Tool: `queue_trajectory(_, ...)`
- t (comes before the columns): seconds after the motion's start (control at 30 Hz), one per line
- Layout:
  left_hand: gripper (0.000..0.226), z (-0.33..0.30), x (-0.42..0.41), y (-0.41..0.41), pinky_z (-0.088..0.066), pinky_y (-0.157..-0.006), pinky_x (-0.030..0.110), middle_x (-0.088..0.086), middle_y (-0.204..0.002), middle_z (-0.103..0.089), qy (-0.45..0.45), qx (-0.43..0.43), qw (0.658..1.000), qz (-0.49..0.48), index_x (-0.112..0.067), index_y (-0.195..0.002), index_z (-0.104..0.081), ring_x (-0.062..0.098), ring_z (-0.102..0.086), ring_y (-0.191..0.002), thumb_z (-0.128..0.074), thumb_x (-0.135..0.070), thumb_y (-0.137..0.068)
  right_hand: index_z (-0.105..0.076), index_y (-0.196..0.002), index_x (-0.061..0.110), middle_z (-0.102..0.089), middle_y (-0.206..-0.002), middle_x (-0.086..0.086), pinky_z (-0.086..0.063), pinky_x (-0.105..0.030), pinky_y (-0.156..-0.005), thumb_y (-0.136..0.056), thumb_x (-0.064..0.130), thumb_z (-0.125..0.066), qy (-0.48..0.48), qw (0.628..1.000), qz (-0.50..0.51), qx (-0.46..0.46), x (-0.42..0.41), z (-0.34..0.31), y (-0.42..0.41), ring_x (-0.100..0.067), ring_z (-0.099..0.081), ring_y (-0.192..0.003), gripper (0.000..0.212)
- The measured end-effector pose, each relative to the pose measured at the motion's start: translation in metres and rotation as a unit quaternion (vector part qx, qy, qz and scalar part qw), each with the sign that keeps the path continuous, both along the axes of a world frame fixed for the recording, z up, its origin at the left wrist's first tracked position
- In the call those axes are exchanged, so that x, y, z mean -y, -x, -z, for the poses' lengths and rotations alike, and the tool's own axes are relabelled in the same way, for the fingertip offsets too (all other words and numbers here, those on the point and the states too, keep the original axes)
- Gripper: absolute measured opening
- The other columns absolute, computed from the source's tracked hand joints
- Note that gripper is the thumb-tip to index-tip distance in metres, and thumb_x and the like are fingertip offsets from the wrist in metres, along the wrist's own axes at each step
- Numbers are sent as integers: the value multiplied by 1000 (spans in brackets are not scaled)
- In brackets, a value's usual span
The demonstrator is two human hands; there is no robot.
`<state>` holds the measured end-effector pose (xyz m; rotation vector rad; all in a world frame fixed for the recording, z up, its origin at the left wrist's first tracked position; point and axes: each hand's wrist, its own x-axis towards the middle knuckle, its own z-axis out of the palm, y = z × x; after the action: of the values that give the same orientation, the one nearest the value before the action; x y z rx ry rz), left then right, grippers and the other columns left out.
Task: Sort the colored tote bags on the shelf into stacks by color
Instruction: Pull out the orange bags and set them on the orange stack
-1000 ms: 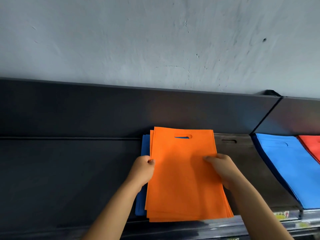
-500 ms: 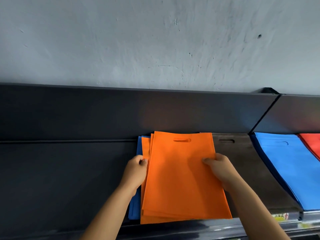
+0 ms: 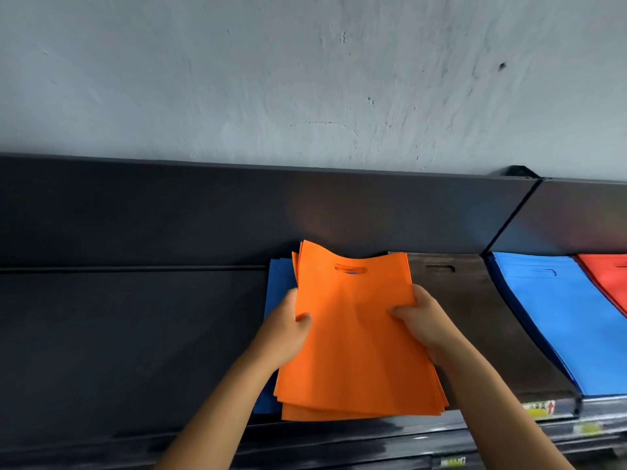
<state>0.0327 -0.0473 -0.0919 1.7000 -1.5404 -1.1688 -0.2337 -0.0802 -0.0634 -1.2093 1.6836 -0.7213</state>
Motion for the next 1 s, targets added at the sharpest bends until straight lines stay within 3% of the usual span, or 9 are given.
queue_trajectory(0.1, 31, 2, -1, -1, -51, -55, 26, -6, -102, -67, 15, -11, 999, -28, -35, -134, -51, 11, -63, -67, -48, -23, -105, -57, -130, 29, -73, -112, 1, -56, -34, -71, -100, 12, -62, 4, 1000, 13, -12, -4, 1, 2, -22, -72, -99, 35)
queue_trajectory(0.23, 32, 3, -2, -2, -44, -49, 25, -1, -92, -68, 17, -29, 998, -44, -39, -128, -50, 11, -54, -59, -45, -16, -105, -61, -134, 24, -73, -115, 3, -54, -31, -72, -100, 16, -64, -2, 1000, 17, -4, -12, 2, 2, -19, -71, -102, 35)
queue_trajectory(0.37, 33, -3, -1, -4, -57, -72, 32, -10, -105, -70, -1, -97, 993, -73, -41, -128, -53, 15, -70, -85, -45, -17, -107, -59, -140, 22, -70, -117, 5, -52, -30, -75, -100, 19, -66, 3, 999, 28, 17, -18, -1, 2, -15, -68, -104, 41)
queue_trajectory(0.53, 31, -8, -1, -6, -55, -96, 46, -8, -118, -70, -37, -172, 981, -87, -43, -130, -55, 18, -69, -107, -50, -22, -107, -57, -143, 25, -71, -123, -1, -58, -49, -96, -100, 27, -69, -16, 996, 68, 55, -17, 1, 9, -26, -71, -108, 45)
queue_trajectory(0.6, 30, -8, -4, -3, -55, -98, 45, -11, -118, -71, -35, -166, 984, -61, -43, -128, -57, 14, -69, -107, -48, -23, -108, -58, -141, 24, -73, -121, -4, -60, -53, -95, -99, 28, -70, -24, 994, 84, 68, -16, 2, 12, -28, -74, -106, 44)
queue_trajectory(0.73, 30, -11, -15, 8, -56, -86, 31, -17, -117, -69, -35, -138, 990, -9, -46, -127, -54, 7, -69, -103, -46, -23, -109, -61, -126, 27, -74, -107, -2, -61, -41, -73, -103, 16, -61, 1, 998, 61, -19, -17, 2, 14, -25, -74, -93, 25)
queue_trajectory(0.83, 30, -12, -20, 15, -60, -85, 39, -14, -112, -69, -25, -95, 995, 5, -47, -127, -49, 18, -71, -100, -45, -24, -109, -63, -111, 35, -77, -101, -2, -65, -51, -80, -103, 13, -56, 20, 997, 45, -58, -19, 6, 10, -27, -77, -88, 25)
queue_trajectory(0.9, 30, -13, -20, 14, -59, -88, 45, -11, -110, -69, -21, -93, 995, -9, -47, -129, -47, 25, -71, -101, -46, -26, -107, -66, -108, 35, -78, -103, -4, -64, -55, -87, -103, 11, -58, 19, 998, 53, -13, -19, 8, 8, -29, -77, -92, 26)
queue_trajectory(1.0, 30, -17, -19, 10, -59, -88, 40, -12, -114, -68, -27, -116, 992, -28, -42, -134, -48, 17, -69, -102, -52, -33, -105, -70, -115, 27, -79, -111, -9, -60, -59, -95, -103, 13, -64, 11, 991, 91, 96, -18, 7, 17, -36, -75, -103, 20)
